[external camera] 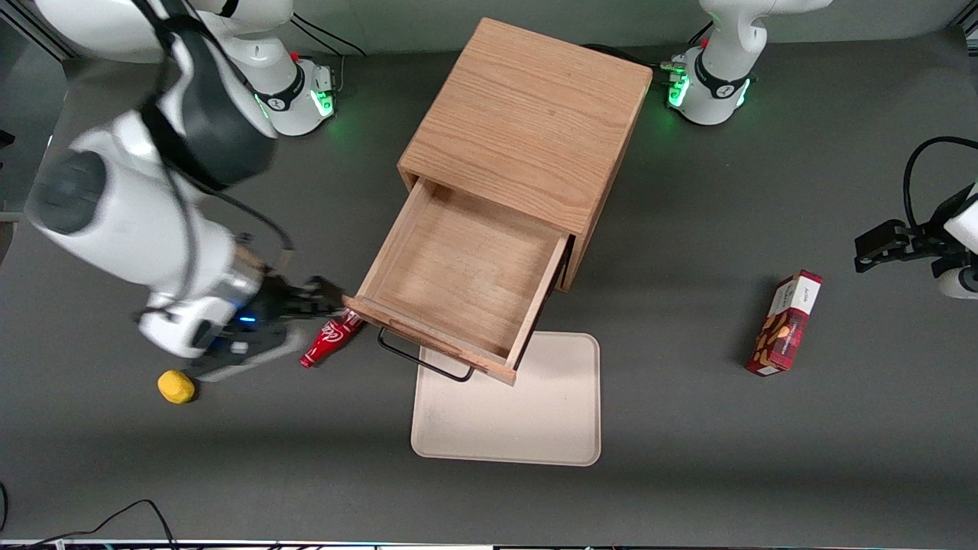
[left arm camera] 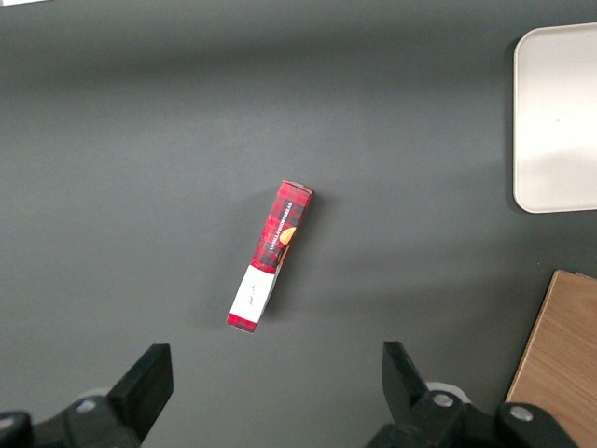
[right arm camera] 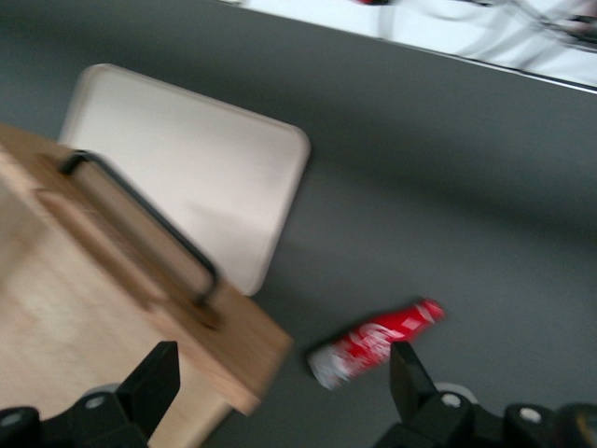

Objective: Open upper drawer

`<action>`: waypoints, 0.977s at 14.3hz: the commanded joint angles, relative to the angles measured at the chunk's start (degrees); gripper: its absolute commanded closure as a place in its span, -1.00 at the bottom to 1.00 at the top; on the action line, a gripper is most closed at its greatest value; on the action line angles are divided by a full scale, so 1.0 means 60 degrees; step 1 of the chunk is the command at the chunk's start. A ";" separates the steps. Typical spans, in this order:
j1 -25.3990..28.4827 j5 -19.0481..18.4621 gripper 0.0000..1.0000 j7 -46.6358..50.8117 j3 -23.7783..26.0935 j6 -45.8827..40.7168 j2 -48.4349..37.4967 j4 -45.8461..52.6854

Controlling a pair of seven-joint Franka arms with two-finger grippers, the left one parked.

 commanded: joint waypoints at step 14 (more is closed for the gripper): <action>-0.0129 -0.0327 -1.00 0.0202 -0.3569 0.0874 -0.4606 -0.4694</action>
